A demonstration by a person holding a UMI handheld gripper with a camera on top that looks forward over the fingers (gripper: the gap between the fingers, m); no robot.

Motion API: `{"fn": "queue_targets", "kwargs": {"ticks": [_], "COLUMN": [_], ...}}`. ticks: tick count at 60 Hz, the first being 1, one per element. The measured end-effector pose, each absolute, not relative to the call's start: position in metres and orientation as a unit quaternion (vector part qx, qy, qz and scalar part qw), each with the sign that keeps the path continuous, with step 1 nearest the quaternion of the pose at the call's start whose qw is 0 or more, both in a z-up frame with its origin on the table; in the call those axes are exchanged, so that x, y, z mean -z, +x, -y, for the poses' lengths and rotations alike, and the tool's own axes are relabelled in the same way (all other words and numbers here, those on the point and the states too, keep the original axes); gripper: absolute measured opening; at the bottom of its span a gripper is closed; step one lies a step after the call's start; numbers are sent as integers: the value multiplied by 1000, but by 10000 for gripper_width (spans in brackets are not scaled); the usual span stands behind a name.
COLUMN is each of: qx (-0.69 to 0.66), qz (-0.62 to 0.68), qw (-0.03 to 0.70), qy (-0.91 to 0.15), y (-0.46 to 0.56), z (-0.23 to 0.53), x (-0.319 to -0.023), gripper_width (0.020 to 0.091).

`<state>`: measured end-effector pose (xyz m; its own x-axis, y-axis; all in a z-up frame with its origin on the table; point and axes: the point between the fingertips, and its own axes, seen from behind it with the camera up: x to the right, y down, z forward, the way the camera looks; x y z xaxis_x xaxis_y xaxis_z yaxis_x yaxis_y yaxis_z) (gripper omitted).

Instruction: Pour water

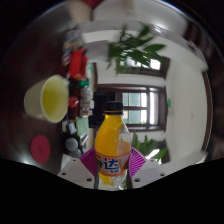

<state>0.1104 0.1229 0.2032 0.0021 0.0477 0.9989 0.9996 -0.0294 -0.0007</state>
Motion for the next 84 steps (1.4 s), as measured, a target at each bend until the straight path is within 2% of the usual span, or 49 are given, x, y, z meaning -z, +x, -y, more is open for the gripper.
{"fn": "queue_targets", "kwargs": {"ticks": [14, 21, 29, 37, 47, 48, 49, 50, 63, 69, 74, 77, 80, 81, 84], "qx": [244, 94, -24, -61, -69, -68, -70, -68, -52, -49, -42, -33, -31, -32, -36], "qz": [294, 185, 104, 80, 76, 77, 76, 77, 68, 66, 66, 60, 57, 56, 51], "qw": [628, 647, 653, 658, 650, 647, 653, 665, 670, 663, 654, 644, 642, 642, 642], "qy": [-678, -733, -750, -746, -753, -756, -750, -739, -738, -744, -753, -762, -764, -764, -764], "y": [124, 130, 125, 123, 110, 109, 106, 106, 111, 112, 112, 115, 116, 115, 113], "z": [-119, -122, -127, -136, -140, -140, -136, -136, -132, -134, -132, -127, -120, -116, -100], "x": [-221, -209, -190, -176, -142, -136, -137, -140, -137, -137, -134, -131, -131, -131, -130], "gripper_width": [368, 367, 367, 366, 366, 414, 413, 369, 369, 474, 526, 622, 761, 744, 779]}}
